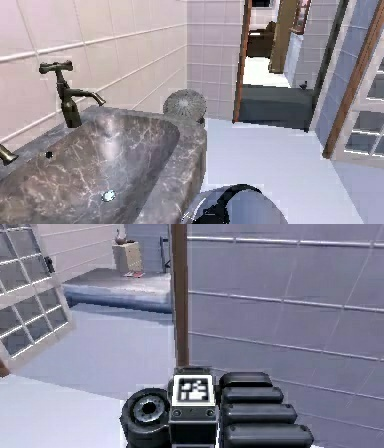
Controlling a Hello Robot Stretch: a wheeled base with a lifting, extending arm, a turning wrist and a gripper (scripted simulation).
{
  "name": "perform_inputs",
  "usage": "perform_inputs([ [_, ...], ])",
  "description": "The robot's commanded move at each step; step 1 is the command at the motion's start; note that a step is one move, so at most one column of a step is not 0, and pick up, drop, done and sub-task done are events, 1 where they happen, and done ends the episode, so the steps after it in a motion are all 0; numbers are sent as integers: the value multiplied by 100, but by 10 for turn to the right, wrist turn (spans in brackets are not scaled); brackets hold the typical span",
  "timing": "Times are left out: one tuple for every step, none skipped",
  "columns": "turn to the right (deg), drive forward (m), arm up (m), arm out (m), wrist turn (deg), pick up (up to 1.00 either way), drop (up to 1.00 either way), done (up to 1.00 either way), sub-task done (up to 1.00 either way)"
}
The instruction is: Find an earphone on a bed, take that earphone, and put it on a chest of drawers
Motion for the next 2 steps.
perform_inputs([
  [30, 0, 0, 0, 0, 0, 0, 0, 0],
  [-450, 0, 0, 0, 0, 0, 0, 0, 0],
])
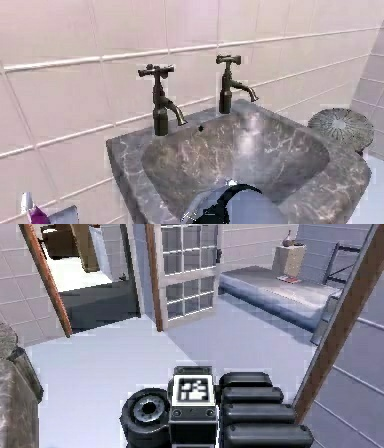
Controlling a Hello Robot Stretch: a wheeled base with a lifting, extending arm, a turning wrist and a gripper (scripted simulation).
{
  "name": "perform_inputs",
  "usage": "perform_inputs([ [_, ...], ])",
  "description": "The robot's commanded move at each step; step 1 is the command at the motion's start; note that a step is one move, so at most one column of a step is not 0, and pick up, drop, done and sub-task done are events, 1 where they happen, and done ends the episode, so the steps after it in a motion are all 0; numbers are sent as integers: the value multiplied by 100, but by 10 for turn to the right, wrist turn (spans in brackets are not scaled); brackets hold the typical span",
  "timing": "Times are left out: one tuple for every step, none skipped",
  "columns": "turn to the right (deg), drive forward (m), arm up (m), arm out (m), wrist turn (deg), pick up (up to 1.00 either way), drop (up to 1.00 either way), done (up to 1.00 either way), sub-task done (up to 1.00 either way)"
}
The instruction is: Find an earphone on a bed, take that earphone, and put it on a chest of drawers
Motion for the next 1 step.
perform_inputs([
  [-450, 0, 0, 0, 0, 0, 0, 0, 0],
])
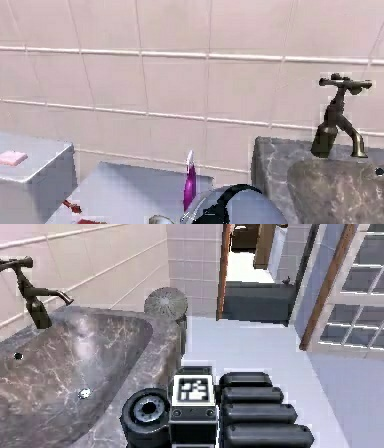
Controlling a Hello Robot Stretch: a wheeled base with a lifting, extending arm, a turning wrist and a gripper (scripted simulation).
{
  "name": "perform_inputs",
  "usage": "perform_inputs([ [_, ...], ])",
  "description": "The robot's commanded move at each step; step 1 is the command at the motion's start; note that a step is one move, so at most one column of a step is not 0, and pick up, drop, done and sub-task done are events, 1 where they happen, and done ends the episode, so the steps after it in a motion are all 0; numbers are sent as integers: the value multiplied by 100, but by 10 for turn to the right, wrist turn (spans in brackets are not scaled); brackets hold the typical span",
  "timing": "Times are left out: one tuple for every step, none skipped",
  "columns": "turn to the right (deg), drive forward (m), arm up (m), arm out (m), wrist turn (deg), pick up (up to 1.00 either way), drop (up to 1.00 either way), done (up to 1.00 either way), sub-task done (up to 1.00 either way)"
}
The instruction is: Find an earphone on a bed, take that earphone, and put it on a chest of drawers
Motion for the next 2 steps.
perform_inputs([
  [-90, 0, 0, 0, 0, 0, 0, 0, 0],
  [450, 0, 0, 0, 0, 0, 0, 0, 0],
])
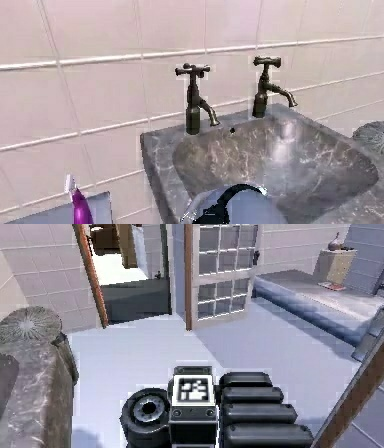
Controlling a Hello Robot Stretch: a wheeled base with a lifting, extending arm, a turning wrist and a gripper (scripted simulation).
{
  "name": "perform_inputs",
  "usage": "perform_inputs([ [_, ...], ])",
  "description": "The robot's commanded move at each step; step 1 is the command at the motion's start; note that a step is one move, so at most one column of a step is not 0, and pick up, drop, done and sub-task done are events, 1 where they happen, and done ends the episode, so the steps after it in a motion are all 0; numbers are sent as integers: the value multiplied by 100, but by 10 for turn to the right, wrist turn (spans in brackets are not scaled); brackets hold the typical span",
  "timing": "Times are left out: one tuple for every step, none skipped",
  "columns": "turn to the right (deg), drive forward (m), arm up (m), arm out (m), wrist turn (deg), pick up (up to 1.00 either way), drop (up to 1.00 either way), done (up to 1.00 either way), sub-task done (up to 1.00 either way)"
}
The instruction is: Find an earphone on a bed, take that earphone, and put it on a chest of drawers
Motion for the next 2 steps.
perform_inputs([
  [450, 0, 0, 0, 0, 0, 0, 0, 0],
  [210, 0, 0, 0, 0, 0, 0, 0, 0],
])
